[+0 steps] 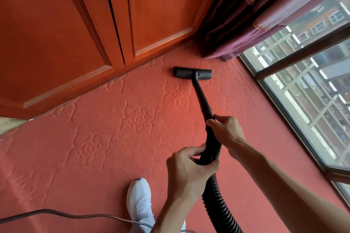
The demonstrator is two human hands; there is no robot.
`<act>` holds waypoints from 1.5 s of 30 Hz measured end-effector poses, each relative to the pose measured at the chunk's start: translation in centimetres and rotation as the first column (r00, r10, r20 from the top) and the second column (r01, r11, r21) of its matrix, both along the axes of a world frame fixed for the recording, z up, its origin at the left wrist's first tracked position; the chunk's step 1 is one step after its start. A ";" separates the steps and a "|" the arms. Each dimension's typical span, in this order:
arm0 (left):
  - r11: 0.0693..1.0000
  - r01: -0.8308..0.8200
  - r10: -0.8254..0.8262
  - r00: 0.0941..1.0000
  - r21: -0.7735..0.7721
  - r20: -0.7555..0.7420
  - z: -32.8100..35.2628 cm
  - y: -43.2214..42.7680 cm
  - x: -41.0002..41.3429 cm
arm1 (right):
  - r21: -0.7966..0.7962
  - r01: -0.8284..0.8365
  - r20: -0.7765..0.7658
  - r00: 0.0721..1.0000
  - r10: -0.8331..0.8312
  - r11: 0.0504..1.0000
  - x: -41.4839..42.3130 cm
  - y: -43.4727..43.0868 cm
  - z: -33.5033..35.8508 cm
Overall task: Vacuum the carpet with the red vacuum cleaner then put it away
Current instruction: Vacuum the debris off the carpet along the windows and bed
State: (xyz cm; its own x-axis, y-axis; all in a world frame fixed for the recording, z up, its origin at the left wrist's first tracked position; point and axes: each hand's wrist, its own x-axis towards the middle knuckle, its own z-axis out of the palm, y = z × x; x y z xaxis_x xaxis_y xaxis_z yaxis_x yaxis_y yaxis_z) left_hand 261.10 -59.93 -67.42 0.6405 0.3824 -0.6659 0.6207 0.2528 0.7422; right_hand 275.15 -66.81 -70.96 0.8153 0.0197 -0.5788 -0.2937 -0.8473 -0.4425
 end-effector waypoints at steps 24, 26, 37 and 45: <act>0.990 0.015 -0.011 1.000 0.141 -0.029 2.0 -5.0 5.1 | 0.261 0.358 -0.179 0.930 -0.320 0.896 3.9 -5.6 0.3; 0.990 0.016 -0.011 0.999 0.142 -0.033 1.0 -4.2 6.2 | 0.267 0.362 -0.182 0.929 -0.322 0.893 5.0 -4.8 -0.8; 0.979 -0.084 0.091 0.995 0.185 -0.032 -2.4 -2.0 10.2 | 0.251 0.243 -0.067 0.970 -0.234 0.937 9.6 0.0 -4.1; 1.000 -0.009 0.007 0.992 -0.014 -0.129 -1.0 -1.9 6.4 | 0.072 0.006 -0.004 1.000 -0.005 0.997 5.4 -1.8 -3.4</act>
State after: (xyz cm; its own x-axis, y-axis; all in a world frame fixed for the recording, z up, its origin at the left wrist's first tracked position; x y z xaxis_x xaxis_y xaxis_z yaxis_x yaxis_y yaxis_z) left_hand 267.46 -61.87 -68.41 0.5458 0.3770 -0.7483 0.7089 0.2684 0.6523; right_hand 280.51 -68.63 -74.32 0.8131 0.0568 -0.5793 -0.3002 -0.8118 -0.5009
